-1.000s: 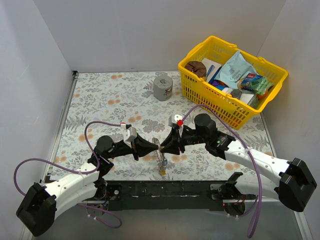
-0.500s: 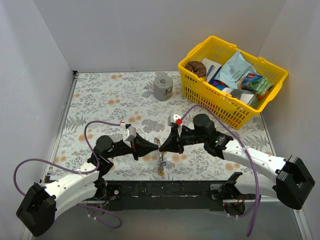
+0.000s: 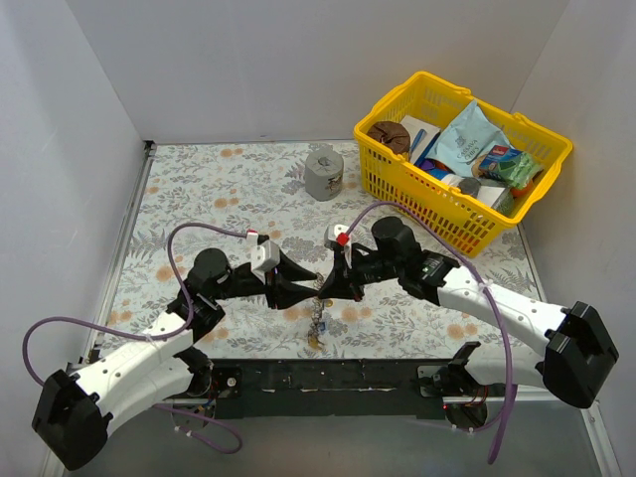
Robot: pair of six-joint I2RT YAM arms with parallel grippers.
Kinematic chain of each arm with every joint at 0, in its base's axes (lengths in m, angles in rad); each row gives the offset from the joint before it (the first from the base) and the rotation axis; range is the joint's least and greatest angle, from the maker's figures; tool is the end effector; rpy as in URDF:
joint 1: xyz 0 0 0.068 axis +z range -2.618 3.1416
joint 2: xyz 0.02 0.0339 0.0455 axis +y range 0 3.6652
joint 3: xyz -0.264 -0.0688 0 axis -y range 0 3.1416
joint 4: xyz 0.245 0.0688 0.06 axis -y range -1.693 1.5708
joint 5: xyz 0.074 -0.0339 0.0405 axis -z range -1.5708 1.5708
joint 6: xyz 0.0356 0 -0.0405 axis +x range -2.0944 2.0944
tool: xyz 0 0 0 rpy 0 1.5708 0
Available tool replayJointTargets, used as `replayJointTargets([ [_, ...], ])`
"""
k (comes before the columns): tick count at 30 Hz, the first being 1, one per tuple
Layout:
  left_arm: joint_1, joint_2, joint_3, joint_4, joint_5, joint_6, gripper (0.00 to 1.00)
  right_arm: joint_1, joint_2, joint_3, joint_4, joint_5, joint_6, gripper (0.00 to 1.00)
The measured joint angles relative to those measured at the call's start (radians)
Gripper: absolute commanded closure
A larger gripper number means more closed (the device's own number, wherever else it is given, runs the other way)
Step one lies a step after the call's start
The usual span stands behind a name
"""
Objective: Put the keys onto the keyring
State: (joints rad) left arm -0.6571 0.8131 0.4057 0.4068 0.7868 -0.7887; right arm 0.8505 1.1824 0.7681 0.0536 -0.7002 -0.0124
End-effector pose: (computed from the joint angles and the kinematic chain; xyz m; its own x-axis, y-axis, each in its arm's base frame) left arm 0.1322 -0.1338 0.2632 -0.7041 -0.0895 -0.7045 0.6988 0.0895 -0.7097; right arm 0.1563 0.2129 0.2784 -0.2207 -0.2659 -0.9384 -0.9753 0.0480 0.2158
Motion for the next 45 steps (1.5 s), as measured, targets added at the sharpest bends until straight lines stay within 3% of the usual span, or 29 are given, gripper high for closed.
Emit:
replayJointTargets([
  [3, 0.000, 0.009, 0.084, -0.094, 0.023, 0.066, 0.48, 0.000, 0.024, 0.055, -0.114, 0.016, -0.061, 0.99],
  [15, -0.001, 0.126, 0.175, -0.337, 0.117, 0.227, 0.54, 0.000, 0.097, 0.186, -0.421, -0.030, -0.254, 0.99],
  [35, -0.014, 0.272, 0.224, -0.373, 0.198, 0.268, 0.68, 0.000, 0.093, 0.192, -0.451, -0.066, -0.280, 0.99],
  [43, -0.021, 0.306, 0.232, -0.373, 0.212, 0.258, 1.00, 0.000, 0.093, 0.191, -0.445, -0.062, -0.278, 0.99],
  [45, -0.021, 0.313, 0.233, -0.374, 0.214, 0.258, 1.00, -0.001, 0.093, 0.191, -0.450, -0.059, -0.276, 0.99],
])
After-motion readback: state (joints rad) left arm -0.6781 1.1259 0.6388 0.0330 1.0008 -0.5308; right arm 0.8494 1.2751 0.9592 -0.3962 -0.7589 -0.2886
